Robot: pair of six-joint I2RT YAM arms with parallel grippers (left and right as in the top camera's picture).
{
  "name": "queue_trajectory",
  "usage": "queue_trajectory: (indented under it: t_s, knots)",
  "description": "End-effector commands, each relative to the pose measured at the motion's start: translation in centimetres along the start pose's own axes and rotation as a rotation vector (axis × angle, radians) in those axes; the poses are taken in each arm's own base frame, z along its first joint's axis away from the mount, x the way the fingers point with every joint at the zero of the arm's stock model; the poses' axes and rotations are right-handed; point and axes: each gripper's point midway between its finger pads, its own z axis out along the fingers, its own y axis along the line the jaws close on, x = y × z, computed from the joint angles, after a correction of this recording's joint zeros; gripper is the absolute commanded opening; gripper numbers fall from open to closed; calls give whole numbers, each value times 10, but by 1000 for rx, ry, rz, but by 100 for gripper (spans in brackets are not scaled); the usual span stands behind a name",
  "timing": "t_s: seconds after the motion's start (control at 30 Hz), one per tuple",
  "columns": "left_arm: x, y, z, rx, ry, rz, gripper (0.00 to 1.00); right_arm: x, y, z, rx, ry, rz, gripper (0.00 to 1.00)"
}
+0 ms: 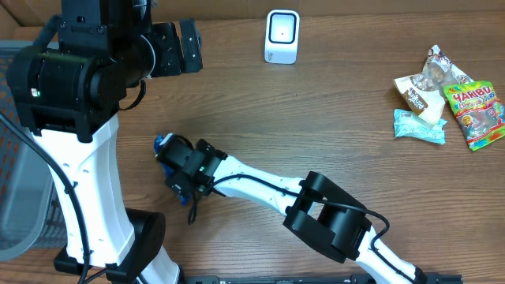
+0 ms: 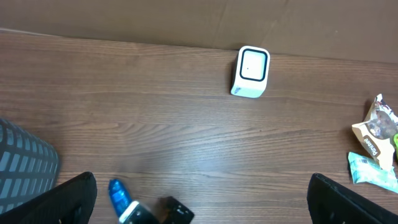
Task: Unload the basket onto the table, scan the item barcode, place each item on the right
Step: 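Move the right gripper left to the blue packet, then grasp the blue packet with the right gripper and lift it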
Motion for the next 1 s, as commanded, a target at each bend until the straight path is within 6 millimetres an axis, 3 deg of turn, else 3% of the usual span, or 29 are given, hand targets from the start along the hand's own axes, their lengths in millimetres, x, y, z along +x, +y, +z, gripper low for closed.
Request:
queue_trajectory:
  t_s: [0.0, 0.27, 0.43, 0.57, 0.67, 0.73, 0.83, 0.97]
  knots:
    - [-1, 0, -1, -3, -6, -1, 100, 13, -37, 1, 113, 82, 118, 96]
    - [-1, 0, -1, -3, -6, -1, 100, 28, -50, -23, -214, 276, 300, 95]
    - [-1, 0, -1, -3, -6, -1, 100, 42, -92, -36, -375, 348, 470, 97]
    - [-1, 0, -1, -3, -6, -1, 100, 30, -106, -50, -590, 250, 373, 94]
    - [-1, 0, -1, -3, -6, -1, 100, 17, -113, -47, -598, 161, 290, 96]
    - [-1, 0, -1, -3, -6, -1, 100, 10, -108, -46, -600, 127, 243, 99]
    - [-1, 0, -1, -3, -6, -1, 100, 3, -85, -43, -600, 106, 173, 99]
    - [-1, 0, -1, -3, -6, -1, 100, 6, -59, -30, -495, 135, 79, 100]
